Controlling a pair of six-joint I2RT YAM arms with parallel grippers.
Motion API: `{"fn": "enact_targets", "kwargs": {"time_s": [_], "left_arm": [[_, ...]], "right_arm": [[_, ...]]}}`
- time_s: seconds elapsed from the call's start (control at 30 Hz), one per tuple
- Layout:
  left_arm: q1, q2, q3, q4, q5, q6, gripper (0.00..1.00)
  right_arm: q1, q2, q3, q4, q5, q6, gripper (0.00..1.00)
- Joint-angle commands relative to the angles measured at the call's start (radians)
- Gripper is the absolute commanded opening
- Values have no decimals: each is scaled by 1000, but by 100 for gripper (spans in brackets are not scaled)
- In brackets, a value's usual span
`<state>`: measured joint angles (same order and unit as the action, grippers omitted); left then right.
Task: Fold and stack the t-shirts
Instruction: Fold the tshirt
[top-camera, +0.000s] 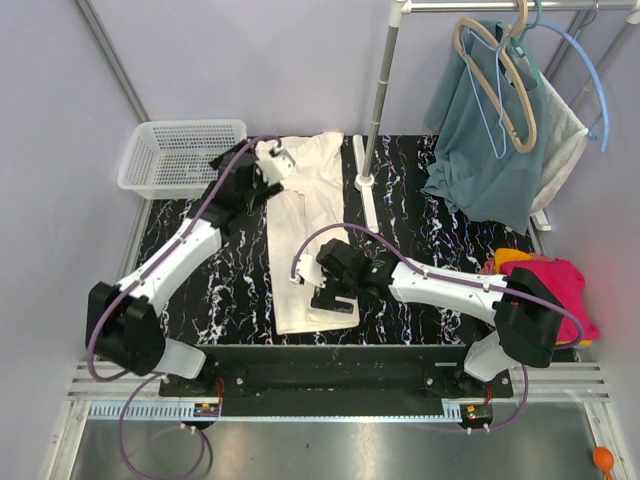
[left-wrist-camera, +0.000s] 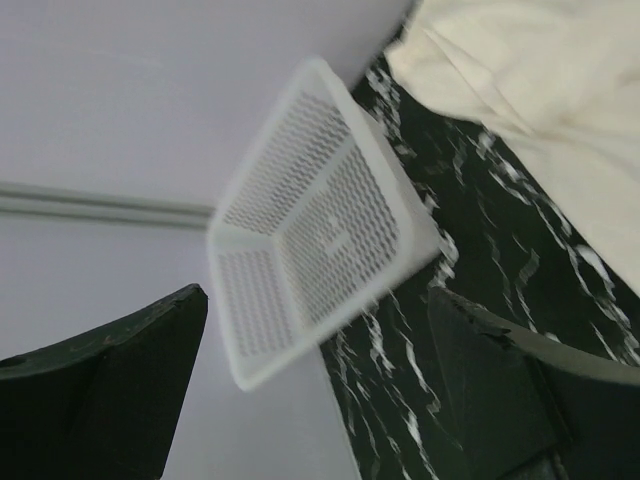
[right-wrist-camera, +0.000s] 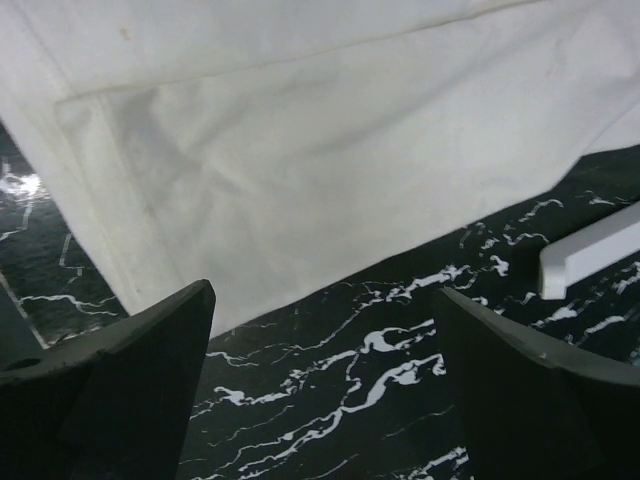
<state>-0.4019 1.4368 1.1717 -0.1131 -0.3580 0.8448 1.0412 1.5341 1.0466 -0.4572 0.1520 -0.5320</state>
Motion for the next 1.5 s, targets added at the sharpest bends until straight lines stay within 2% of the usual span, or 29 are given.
{"fn": "enact_targets", "kwargs": {"time_s": [0.0, 0.2, 0.33, 0.43, 0.5, 0.53, 0.63, 0.87, 1.03, 1.17, 1.37, 1.47], "left_arm": [[-2, -140, -153, -152, 53, -112, 99], [2, -193, -263, -181, 66, -134, 99], [0, -222, -294, -249, 135, -164, 99], [2, -266, -311, -344, 294, -181, 99], [-3, -305, -326, -417, 352, -185, 99], [-5, -318, -331, -445, 432, -179, 99], [-18, -357, -342, -554, 558, -148, 99], [-77, -362, -391, -589, 562, -133, 99], [-78, -369, -389, -588, 576, -153, 99], [-121, -360, -376, -614, 596, -162, 99], [-233, -289, -354, -726, 637, -132, 99], [-284, -266, -376, -726, 628, -115, 99]], "right_arm": [[13, -17, 24, -55, -135, 58, 100], [40, 30, 36, -60, -249, 92, 100], [56, 60, 41, -66, -272, 92, 100], [56, 67, 20, -64, -269, 78, 99], [56, 64, -8, -63, -255, 64, 100], [56, 60, -19, -63, -246, 60, 100], [56, 38, -66, -60, -210, 52, 100], [56, 32, -161, -38, -158, 41, 98], [56, 3, -191, -20, -112, 40, 98], [56, -17, -229, -15, -78, 36, 97], [49, -152, -310, -5, 27, 44, 97], [4, -258, -344, 5, 55, 46, 98]]}}
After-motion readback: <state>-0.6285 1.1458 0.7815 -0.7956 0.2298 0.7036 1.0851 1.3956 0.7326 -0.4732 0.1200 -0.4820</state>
